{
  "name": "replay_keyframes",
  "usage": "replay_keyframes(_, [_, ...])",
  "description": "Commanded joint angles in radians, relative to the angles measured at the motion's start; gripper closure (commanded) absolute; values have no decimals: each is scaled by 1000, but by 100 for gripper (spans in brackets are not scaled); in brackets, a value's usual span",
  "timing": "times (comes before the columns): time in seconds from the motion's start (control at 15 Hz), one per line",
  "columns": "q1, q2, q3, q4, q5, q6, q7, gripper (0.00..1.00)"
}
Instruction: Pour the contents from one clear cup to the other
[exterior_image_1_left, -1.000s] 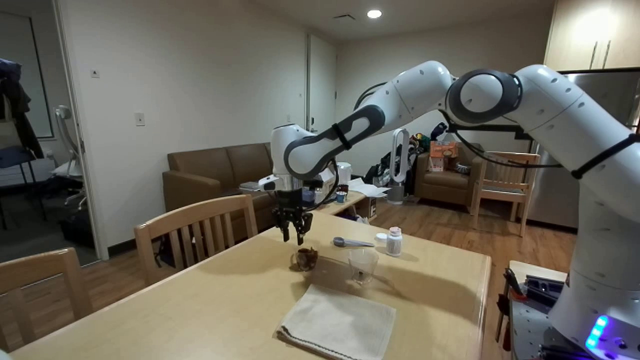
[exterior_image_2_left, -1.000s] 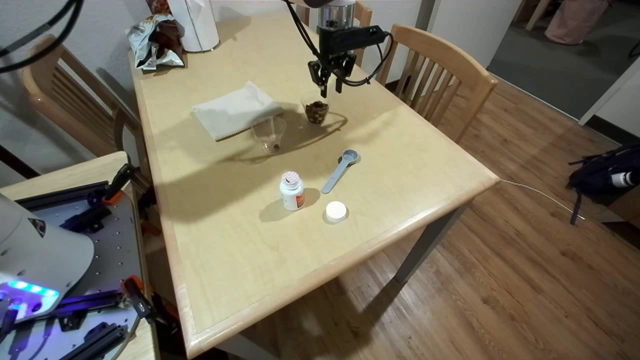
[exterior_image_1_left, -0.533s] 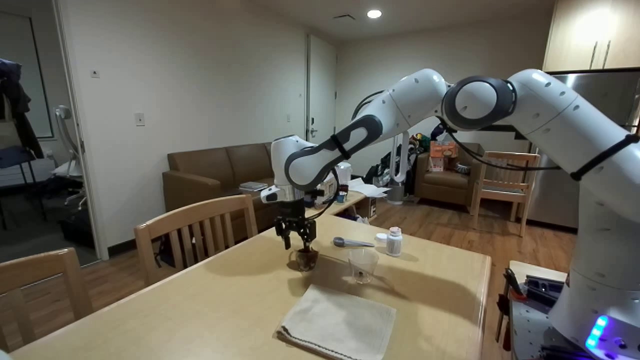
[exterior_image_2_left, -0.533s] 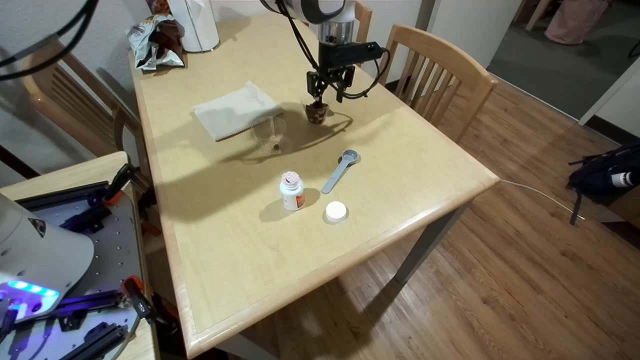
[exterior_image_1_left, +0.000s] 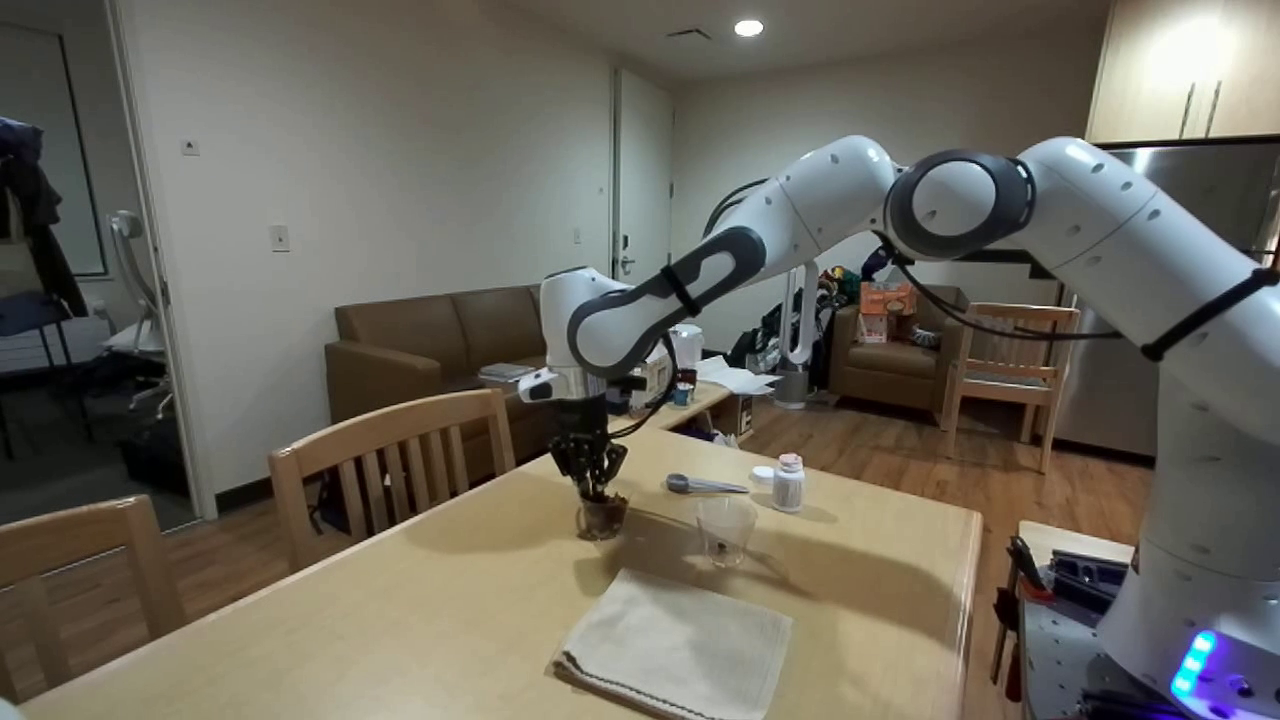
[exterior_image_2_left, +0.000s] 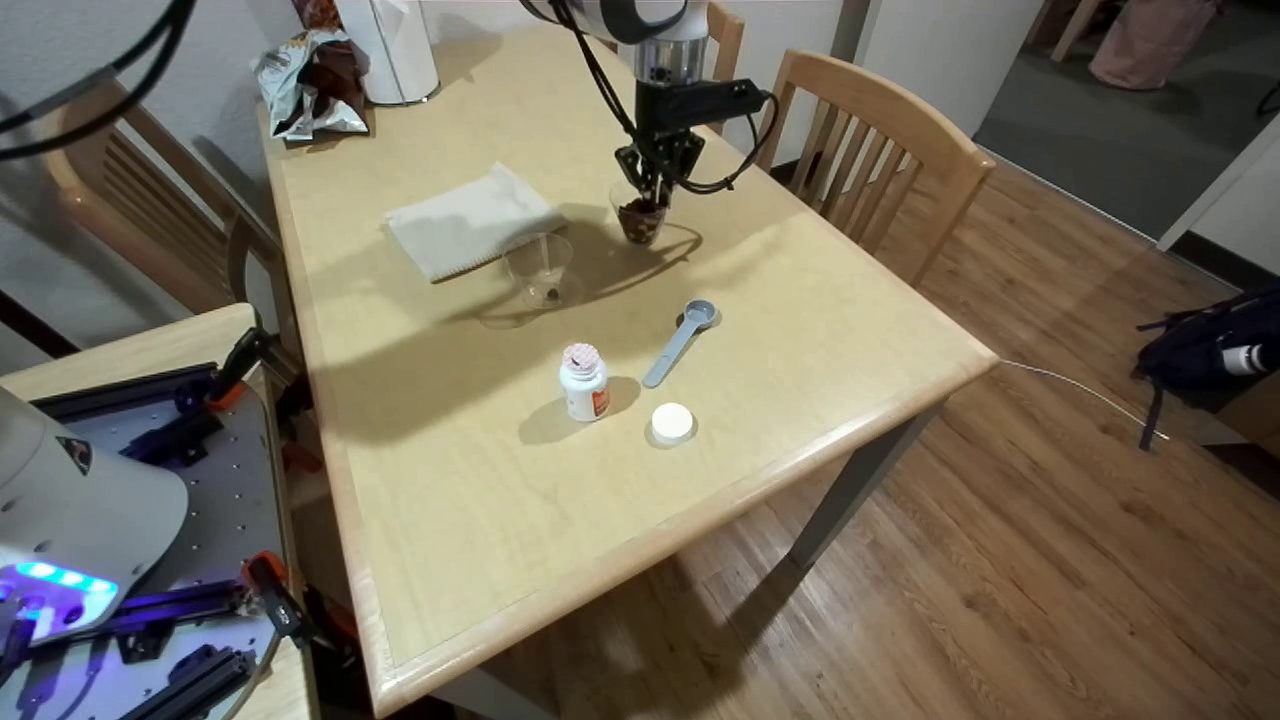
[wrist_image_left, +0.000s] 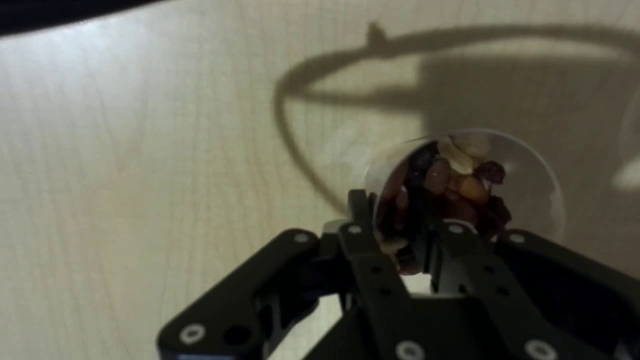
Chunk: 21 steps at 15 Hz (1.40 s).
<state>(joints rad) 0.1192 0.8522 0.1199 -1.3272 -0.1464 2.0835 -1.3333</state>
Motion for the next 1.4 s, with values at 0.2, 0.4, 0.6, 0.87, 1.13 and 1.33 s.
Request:
replay_keyframes(0.2, [-13, -26, 13, -8, -17, -31, -17, 96])
replay_keyframes(0.4, [-12, -42, 8, -19, -19, -41, -6, 96])
replay_keyframes(0.6, [-12, -84, -1, -53, -15, -88, 20, 95])
replay_keyframes(0.87, [-21, -174, -8, -139, -13, -114, 54, 95])
replay_keyframes(1.13, [-42, -274, 0, -280, 4, -39, 83, 95])
replay_keyframes(1.33, [-60, -330, 7, -401, 14, 125, 84, 95])
